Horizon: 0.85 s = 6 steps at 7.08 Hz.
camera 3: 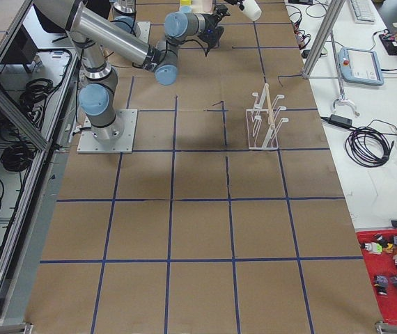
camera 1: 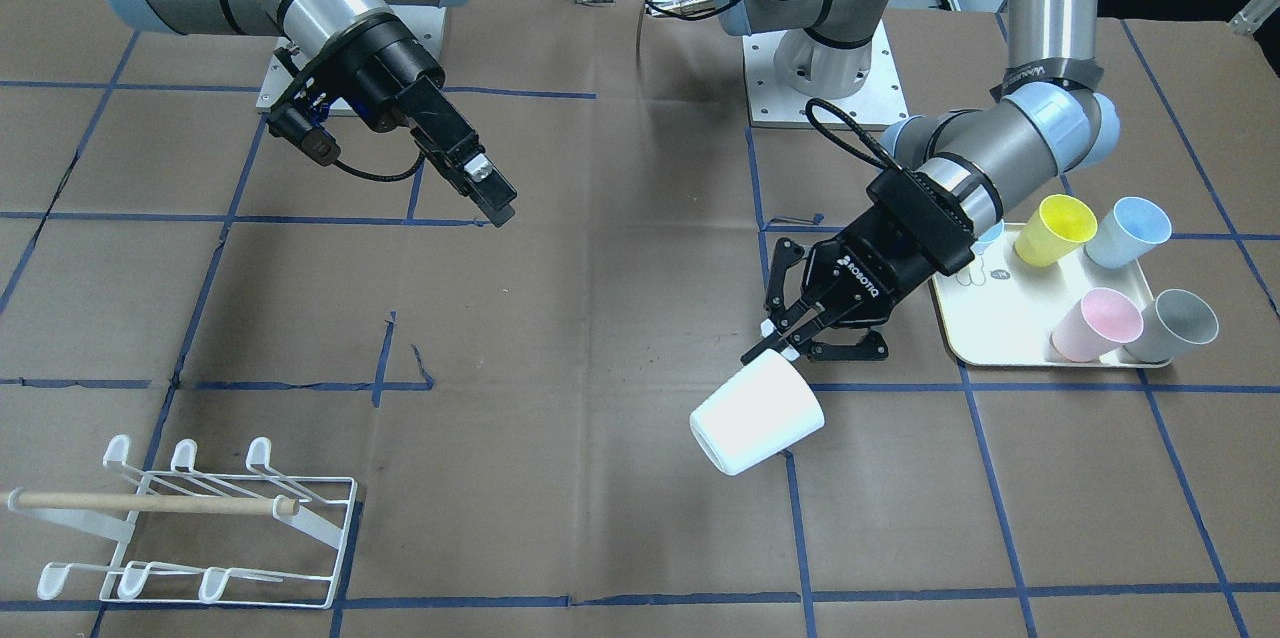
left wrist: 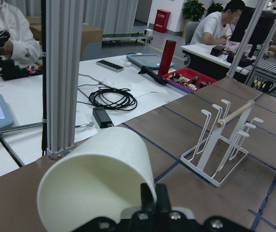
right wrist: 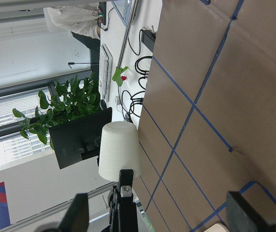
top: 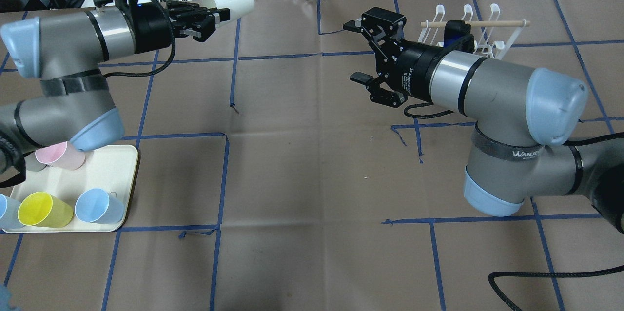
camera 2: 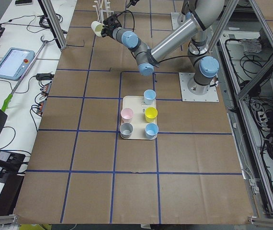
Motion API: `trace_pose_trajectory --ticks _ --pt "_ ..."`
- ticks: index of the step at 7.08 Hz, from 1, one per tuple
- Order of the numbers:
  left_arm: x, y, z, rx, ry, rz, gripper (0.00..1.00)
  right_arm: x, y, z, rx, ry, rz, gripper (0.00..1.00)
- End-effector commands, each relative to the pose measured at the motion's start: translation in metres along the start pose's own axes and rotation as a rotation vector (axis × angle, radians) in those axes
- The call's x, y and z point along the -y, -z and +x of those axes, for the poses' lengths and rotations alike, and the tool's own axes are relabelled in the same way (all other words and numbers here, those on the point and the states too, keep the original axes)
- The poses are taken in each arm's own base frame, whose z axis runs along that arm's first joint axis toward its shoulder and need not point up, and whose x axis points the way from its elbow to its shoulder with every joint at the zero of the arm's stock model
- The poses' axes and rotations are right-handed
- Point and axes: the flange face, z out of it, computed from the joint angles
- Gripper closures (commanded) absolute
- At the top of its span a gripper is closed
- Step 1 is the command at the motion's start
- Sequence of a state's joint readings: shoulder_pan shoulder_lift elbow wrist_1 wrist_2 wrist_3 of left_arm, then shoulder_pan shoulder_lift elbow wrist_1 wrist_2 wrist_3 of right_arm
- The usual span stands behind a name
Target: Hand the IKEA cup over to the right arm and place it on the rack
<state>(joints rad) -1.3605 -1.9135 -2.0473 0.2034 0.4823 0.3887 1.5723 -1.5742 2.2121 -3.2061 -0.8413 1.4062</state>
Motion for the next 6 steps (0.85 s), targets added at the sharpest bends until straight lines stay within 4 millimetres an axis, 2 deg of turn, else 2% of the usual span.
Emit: trace_pose_trajectory --ticks 1,3,4,6 --pt "-0.011 -0.023 0.041 -0.057 0.001 0.086 0.99 0.000 -0.001 0.000 -0.001 0.003 0.002 0.00" --pt "-0.012 -0.046 0.077 -0.121 -0.013 0.073 0.97 0.016 -0.016 0.012 -0.033 -0.014 0.039 0.00" --pt "-0.014 -0.044 0.086 -0.129 -0.010 0.069 0.97 0.019 -0.017 0.008 -0.030 -0.012 0.047 0.01" --pt "-0.017 -0.043 0.089 -0.129 -0.008 0.068 0.97 0.024 -0.018 0.008 -0.039 -0.011 0.093 0.01"
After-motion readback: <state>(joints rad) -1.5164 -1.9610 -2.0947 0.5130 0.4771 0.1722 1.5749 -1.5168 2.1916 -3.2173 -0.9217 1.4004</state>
